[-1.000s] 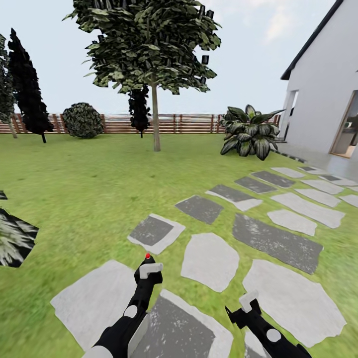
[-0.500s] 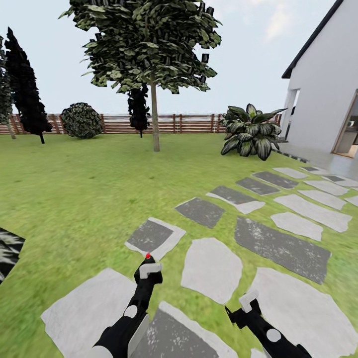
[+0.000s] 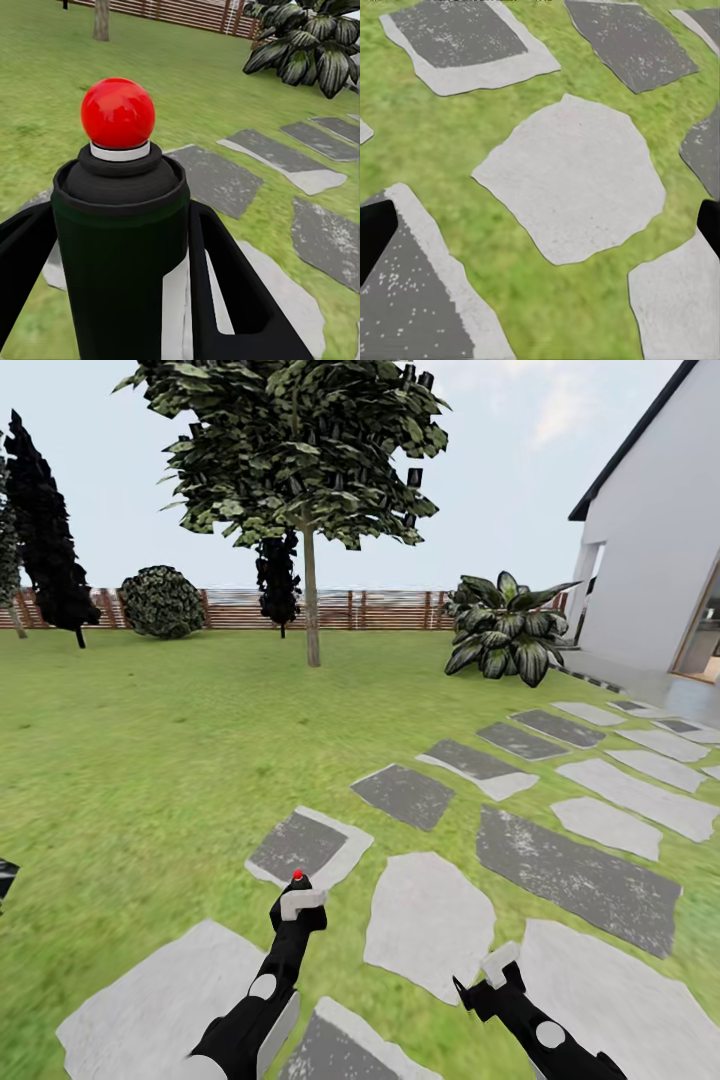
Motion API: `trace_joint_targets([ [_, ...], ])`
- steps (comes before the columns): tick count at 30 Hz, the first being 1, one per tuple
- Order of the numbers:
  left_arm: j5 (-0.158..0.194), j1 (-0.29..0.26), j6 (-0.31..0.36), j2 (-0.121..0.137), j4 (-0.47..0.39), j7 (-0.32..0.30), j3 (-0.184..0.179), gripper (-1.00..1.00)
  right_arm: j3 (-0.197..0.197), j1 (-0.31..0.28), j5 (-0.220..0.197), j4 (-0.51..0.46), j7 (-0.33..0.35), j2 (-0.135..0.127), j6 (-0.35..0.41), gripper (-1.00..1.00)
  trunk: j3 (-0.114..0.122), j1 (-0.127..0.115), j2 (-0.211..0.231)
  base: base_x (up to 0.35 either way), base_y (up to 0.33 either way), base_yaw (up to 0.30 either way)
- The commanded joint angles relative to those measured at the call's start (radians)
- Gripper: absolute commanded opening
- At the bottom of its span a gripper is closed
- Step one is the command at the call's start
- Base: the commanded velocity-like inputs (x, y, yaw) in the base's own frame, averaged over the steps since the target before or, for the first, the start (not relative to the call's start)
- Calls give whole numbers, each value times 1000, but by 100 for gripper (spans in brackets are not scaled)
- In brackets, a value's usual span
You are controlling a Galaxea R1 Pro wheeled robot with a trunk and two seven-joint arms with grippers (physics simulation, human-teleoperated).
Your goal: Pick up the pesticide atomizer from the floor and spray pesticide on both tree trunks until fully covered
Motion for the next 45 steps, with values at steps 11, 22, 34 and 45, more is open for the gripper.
trace_joint_targets([
  [11, 0, 0, 0, 0, 0, 0, 1, -100, 0, 0, 0, 0, 0, 0, 0, 100, 0, 0, 0, 294, 0, 0],
  [22, -1, 0, 0, 0, 0, 0, 1, -100, 0, 0, 0, 0, 0, 0, 0, 100, 0, 0, 0, 319, 0, 0],
  [34, 0, 0, 0, 0, 0, 0, -1, -100, 0, 0, 0, 0, 0, 0, 0, 100, 0, 0, 0, 290, 0, 0],
  [45, 0, 0, 0, 0, 0, 0, 0, -100, 1, 0, 3, 12, 0, 21, -1, 100, 0, 0, 0, 246, 0, 0],
])
